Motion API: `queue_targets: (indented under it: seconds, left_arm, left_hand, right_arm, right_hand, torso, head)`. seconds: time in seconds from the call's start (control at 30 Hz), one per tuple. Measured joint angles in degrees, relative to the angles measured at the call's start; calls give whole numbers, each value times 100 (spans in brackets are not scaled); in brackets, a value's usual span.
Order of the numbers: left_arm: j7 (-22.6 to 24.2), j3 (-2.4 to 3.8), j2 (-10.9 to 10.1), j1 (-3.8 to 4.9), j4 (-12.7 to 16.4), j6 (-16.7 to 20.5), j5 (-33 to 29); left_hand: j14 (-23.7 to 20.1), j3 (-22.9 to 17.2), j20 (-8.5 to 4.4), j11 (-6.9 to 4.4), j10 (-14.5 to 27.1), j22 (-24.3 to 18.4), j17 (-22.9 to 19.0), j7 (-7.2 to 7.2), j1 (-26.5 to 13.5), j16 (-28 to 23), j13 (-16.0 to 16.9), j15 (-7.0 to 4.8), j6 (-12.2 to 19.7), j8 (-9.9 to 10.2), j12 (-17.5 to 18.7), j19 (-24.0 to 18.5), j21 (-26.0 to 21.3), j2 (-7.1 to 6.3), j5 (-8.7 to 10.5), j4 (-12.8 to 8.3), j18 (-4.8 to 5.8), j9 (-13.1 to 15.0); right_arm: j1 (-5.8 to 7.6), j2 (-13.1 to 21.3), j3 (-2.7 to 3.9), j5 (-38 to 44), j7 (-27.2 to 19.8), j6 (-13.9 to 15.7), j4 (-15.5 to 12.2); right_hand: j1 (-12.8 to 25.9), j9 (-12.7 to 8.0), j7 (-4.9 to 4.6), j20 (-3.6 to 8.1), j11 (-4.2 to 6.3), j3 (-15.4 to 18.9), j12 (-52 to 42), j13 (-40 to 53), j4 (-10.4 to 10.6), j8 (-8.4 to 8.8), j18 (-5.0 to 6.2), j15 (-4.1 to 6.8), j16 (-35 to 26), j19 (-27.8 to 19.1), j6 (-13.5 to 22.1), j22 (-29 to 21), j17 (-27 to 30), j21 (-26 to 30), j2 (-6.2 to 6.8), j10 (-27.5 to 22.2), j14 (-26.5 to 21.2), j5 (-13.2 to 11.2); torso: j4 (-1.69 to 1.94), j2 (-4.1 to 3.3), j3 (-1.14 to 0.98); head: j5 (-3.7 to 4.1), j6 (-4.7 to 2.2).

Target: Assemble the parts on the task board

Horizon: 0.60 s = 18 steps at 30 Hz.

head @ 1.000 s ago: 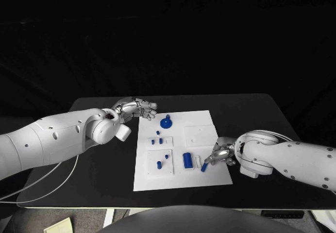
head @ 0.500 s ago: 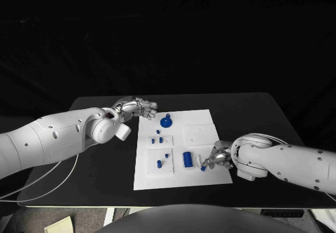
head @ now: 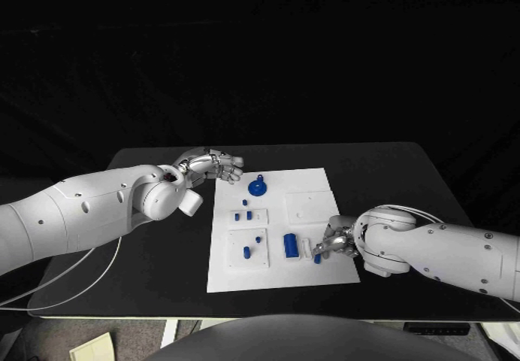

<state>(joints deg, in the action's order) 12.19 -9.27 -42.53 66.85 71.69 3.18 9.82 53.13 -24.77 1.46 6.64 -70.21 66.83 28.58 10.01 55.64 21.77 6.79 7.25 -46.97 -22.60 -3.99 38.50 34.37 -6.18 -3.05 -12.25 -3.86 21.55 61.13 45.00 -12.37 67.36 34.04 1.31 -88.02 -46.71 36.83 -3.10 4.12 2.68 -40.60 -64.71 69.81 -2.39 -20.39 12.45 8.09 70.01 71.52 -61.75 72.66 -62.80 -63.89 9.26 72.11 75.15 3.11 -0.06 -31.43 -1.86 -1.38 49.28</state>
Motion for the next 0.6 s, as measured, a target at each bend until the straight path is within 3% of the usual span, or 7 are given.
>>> queue_targets:
  seconds: [0.23, 0.43, 0.6]
  left_arm:
    - [-6, 0, -4, 1, 3, -4, 6]
    - [-12, 0, -13, 1, 3, -6, 13]
    - [-16, 0, -13, 1, 3, -8, 18]
  left_hand:
    - [0, 0, 0, 0, 0, 6, 0, 0, 0, 0, 0, 0, 0, 0, 0, 0, 0, 0, 0, 0, 25, 0]
    - [0, 0, 0, 0, 0, 5, 6, 0, 0, 0, -1, 0, 0, 0, 0, 0, 0, 0, 0, 0, -37, 0]
    - [0, 0, 0, 0, 0, 5, 5, 0, 0, 0, -5, 0, 0, 0, 0, 0, 0, 0, 0, 0, -37, 1]
  right_arm:
    - [-22, -42, 7, 585, -31, 14, 4]
    - [-20, -32, 5, 1084, -38, 20, 3]
    - [-23, -26, -3, 1565, -39, 24, -39]
  right_hand:
    - [-123, 0, 12, -1, 0, -218, 21, -8, -218, 0, 0, -1, 0, -1, -29, 13, 0, 0, -87, -1, 1, 0]
    - [-286, 0, 10, -2, 0, -330, 69, -30, -462, 33, 1, -1, 0, -1, -27, 16, 1, -21, 61, -2, 1, 0]
    - [-292, -1, 9, -3, 20, -321, 104, -53, -502, 159, 2, -2, 0, -1, -25, 17, 1, -21, 223, -23, 1, 0]
  torso:
    - [1, 2, 0]
    - [1, 3, 1]
    - [0, 4, 2]
  head:
    - [-1, 9]
    - [-1, 13]
    - [-1, 16]
